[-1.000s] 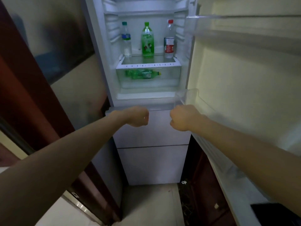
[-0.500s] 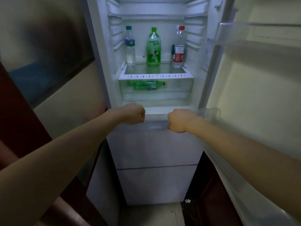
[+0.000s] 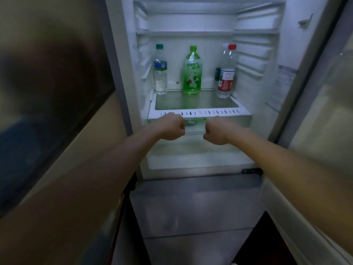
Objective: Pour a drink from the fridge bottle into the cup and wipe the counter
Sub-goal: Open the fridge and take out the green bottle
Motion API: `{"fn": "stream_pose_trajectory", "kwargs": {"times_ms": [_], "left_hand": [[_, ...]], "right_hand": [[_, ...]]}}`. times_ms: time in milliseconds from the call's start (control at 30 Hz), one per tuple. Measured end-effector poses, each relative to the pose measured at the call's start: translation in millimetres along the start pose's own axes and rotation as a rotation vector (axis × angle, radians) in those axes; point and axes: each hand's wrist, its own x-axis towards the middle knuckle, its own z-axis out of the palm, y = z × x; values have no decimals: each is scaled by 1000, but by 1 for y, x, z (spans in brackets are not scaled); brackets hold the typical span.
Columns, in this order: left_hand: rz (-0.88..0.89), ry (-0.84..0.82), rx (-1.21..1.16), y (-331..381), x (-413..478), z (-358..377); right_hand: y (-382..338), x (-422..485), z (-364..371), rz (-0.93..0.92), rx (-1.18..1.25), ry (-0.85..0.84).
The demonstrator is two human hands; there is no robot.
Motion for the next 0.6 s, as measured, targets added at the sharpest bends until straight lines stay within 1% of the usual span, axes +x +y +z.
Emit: {"fn": "stream_pose_trajectory", "kwargs": {"times_ms": [67,167,267,400,533,600], "left_hand": [[4,79,-38,-3,16,-14],[4,124,-33,-10,40,-30],[-6,132,-4,-20,62,-36],[-59,139,16,-31,99,-37],[-111,87,39,-41,143,-36],[-142,87,40,-45,165,-33]], "right_hand": [[5,19,-12,13,18,43],[17,47,-28,14,34,108],[31,77,-36,17,49,147],[45,119,-36,21,60,118],[61,160,-36,5,141,117],[69,179,-37,-1,174,113]]}}
